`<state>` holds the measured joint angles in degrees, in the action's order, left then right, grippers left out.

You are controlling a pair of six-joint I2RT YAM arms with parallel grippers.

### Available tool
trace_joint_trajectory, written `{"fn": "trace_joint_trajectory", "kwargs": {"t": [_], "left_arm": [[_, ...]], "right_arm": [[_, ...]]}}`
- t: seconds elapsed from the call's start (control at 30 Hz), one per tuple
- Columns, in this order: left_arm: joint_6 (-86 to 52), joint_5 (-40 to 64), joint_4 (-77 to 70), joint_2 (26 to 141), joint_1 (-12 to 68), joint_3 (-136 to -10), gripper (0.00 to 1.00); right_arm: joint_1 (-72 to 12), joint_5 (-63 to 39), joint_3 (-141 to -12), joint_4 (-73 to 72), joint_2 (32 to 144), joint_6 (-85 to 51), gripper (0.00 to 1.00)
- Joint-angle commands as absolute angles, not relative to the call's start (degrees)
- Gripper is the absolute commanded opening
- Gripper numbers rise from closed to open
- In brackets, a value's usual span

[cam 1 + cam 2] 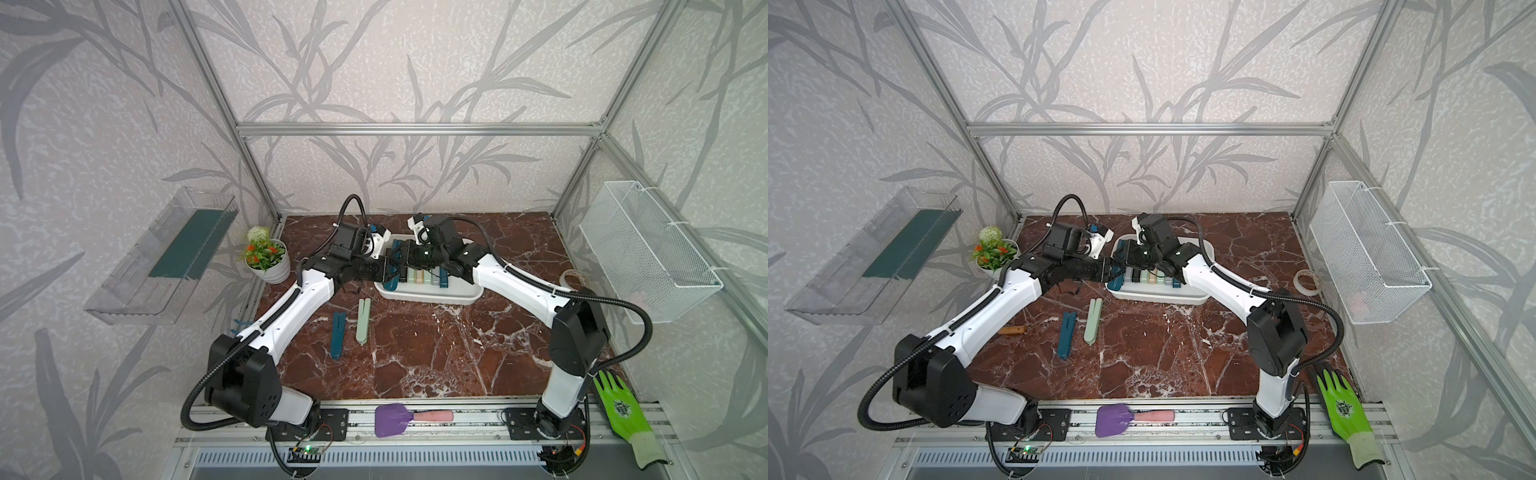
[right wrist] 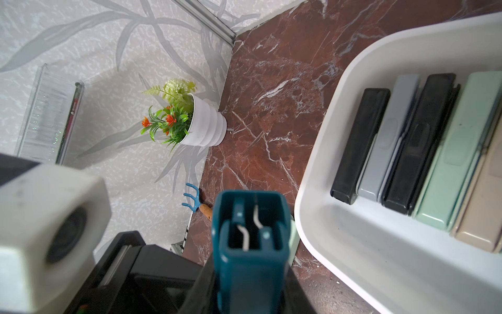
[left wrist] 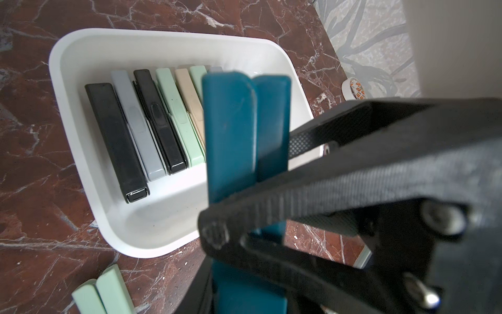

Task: Put the pruning pliers into the storage box
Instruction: Place the pruning pliers in the storage box.

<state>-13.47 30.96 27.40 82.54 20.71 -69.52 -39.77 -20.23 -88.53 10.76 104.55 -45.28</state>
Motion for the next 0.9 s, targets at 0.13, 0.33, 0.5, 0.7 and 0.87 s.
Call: {"fn": "trace_joint_trajectory", "kwargs": {"t": [0.13,0.33,0.5,0.7,0.87], "left_arm": [[-13.12,28.31,26.32,81.53,20.57,-70.54,0.68],[-12.92,26.55,26.72,79.88,20.56,-69.72,0.87],[-12.94,19.39,28.59,76.79,20.22,-68.92,0.87],[-14.01,11.93,28.7,73.75,17.85,-65.92,0.87],[-14.3,11.69,28.97,73.57,16.05,-64.94,0.87]], "right_arm": [[-39.59,-17.71,-90.84,15.24,105.26,-42.13,0.1],[-36.8,-14.9,-93.2,20.53,106.58,-38.68,0.1],[-32.14,-9.31,-100.17,33.84,108.1,-27.49,0.09],[-25.16,-3.48,-106.56,47.89,112.68,-16.73,0.09],[-22.08,-3.01,-109.46,52.14,118.38,-13.38,0.13]]}}
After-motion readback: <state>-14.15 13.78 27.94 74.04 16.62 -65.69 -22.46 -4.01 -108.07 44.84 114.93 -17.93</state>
